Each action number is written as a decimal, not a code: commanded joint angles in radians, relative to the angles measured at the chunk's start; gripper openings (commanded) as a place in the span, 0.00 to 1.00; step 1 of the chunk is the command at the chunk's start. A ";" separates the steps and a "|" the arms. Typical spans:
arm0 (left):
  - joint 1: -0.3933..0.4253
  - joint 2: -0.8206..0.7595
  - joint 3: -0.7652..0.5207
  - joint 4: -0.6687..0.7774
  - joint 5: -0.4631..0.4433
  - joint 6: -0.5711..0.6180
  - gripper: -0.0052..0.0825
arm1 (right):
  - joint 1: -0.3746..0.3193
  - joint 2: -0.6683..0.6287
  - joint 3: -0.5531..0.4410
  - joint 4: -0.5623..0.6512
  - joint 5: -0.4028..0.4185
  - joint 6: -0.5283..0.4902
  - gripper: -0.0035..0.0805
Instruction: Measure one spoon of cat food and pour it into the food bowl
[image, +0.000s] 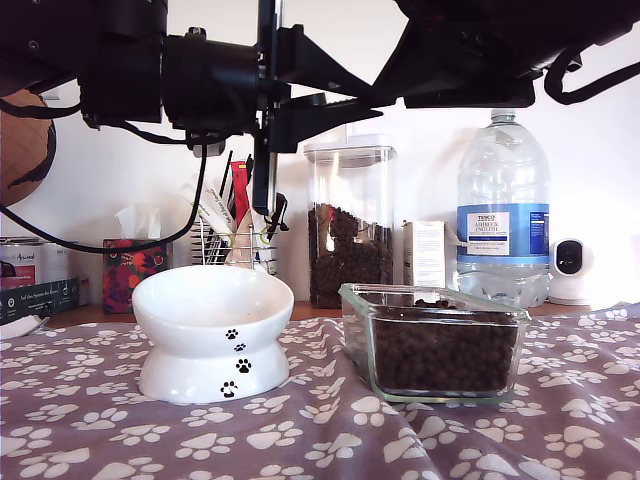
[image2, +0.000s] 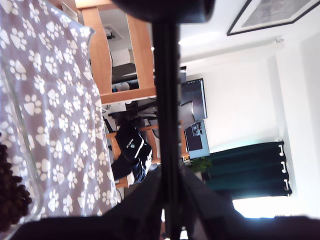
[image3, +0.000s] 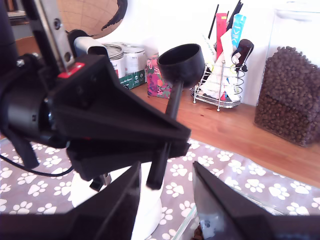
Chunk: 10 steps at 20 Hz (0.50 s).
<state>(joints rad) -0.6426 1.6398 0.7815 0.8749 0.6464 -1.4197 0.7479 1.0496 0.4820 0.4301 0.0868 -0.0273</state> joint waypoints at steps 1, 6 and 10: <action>-0.016 0.002 -0.007 0.009 0.003 -0.005 0.03 | 0.006 0.008 -0.023 0.022 0.001 -0.008 0.36; -0.032 0.002 -0.007 0.012 0.006 -0.015 0.03 | 0.011 0.017 -0.023 0.022 -0.025 -0.024 0.28; -0.032 0.002 -0.007 0.017 0.018 -0.021 0.03 | 0.011 0.018 -0.023 0.018 -0.029 -0.026 0.18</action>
<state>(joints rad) -0.6701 1.6398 0.7815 0.8768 0.6567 -1.4368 0.7540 1.0592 0.4820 0.4412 0.0631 -0.0509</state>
